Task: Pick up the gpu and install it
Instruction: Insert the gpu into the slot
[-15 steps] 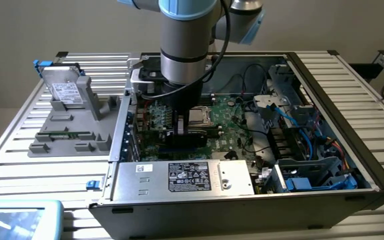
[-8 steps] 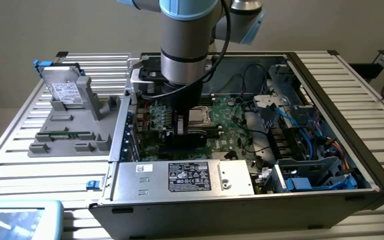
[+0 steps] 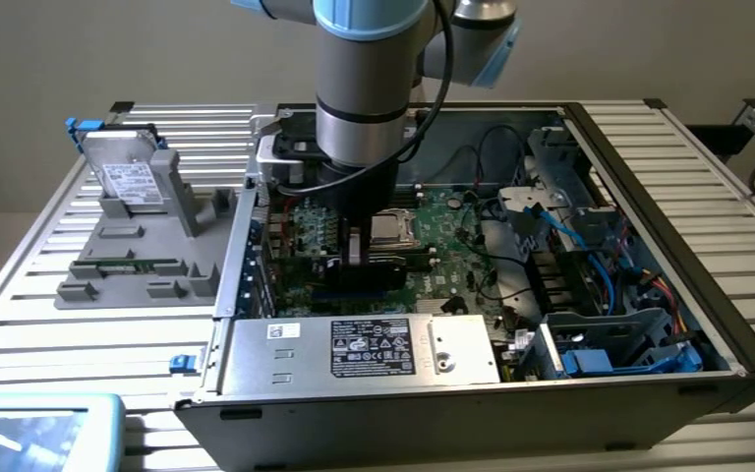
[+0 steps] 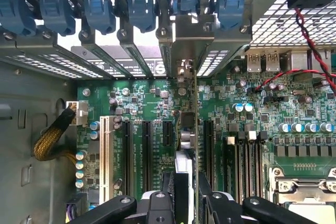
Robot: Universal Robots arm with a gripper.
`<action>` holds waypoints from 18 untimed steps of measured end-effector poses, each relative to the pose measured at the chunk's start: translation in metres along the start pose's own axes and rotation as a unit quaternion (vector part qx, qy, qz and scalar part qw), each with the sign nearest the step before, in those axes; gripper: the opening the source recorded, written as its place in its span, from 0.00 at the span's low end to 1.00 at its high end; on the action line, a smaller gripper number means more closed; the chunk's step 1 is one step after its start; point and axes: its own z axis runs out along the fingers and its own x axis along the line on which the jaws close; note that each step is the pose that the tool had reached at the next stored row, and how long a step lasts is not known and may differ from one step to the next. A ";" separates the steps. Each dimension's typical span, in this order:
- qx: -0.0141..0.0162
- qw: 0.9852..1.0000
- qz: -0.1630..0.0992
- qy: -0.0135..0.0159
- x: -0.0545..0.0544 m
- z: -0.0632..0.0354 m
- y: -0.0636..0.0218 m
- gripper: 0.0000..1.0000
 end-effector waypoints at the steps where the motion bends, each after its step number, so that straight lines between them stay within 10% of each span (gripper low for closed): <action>1: 0.000 1.000 0.000 0.000 0.000 0.0001 0.0000 0.28; 18: 0.000 1.000 0.000 0.000 0.000 0.0016 0.0004 0.28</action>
